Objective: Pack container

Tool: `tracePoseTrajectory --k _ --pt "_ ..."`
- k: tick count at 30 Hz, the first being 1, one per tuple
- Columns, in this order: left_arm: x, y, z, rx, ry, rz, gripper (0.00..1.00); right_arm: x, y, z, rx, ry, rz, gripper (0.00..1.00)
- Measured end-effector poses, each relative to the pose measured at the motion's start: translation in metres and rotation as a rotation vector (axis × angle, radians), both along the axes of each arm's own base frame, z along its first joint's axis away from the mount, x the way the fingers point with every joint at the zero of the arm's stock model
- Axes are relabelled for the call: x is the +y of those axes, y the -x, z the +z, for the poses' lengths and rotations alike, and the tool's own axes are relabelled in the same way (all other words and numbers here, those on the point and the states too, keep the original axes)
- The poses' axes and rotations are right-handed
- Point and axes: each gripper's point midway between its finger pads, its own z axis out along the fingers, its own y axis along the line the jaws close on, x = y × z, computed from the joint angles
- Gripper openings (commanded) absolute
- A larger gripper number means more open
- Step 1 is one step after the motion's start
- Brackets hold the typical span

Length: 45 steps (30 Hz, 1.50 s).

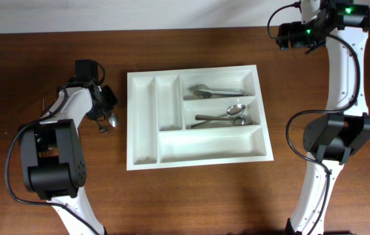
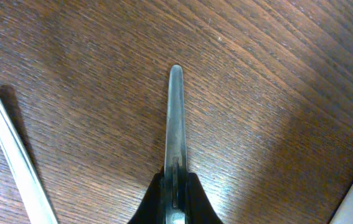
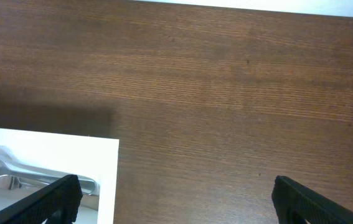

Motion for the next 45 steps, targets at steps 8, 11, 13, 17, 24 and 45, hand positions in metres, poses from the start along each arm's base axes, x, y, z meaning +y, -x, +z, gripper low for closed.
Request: tracePoseTrajectory --k 8,11,13,17,24,45 --pt "-0.004 -0.002 0.0 -0.007 0.025 -0.007 0.02 0.0 0.0 0.0 0.0 0.0 0.0 0.99" --pt "-0.005 -0.003 0.002 0.002 0.031 -0.009 0.02 0.0 0.0 0.0 0.0 0.0 0.0 0.99" --pt "-0.006 -0.003 0.006 0.012 0.034 -0.01 0.02 0.0 0.0 0.0 0.0 0.0 0.001 0.99" --pt "-0.006 -0.019 0.029 -0.025 0.037 -0.014 0.02 0.0 0.0 0.0 0.0 0.0 0.0 0.99" --pt "-0.01 -0.039 0.112 -0.187 0.019 -0.047 0.02 0.0 0.0 0.0 0.0 0.0 0.0 0.99" --pt "-0.193 -0.002 0.182 -0.338 -0.09 -0.5 0.02 0.0 0.0 0.0 0.0 0.0 0.0 0.99"
